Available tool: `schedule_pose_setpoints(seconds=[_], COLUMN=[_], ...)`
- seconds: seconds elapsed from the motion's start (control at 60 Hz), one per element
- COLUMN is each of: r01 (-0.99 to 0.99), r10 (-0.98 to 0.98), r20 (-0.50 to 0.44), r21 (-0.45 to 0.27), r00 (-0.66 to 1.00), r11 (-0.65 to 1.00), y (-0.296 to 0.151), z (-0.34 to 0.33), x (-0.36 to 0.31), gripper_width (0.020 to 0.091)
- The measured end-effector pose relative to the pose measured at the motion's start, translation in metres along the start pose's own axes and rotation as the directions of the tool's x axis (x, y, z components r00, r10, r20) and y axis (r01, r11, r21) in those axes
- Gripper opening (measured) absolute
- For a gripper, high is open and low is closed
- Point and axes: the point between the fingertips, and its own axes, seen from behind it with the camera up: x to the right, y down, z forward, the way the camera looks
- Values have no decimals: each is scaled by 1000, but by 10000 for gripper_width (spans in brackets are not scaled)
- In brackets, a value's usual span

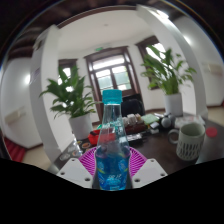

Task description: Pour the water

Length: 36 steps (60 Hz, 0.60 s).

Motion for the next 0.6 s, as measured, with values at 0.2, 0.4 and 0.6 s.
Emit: schedule_pose_setpoints(seconds=[0.2,0.4,0.6], r01=[-602,-934,-991], r10=[603,922,971], r20=[15,171,239], r21=[81,145,133], r00=[798,348,4], r11=[795,326,-29], y=[-50,-114,-145], z=[3,3,-3], x=[32,35,45], gripper_width=[389,387,388])
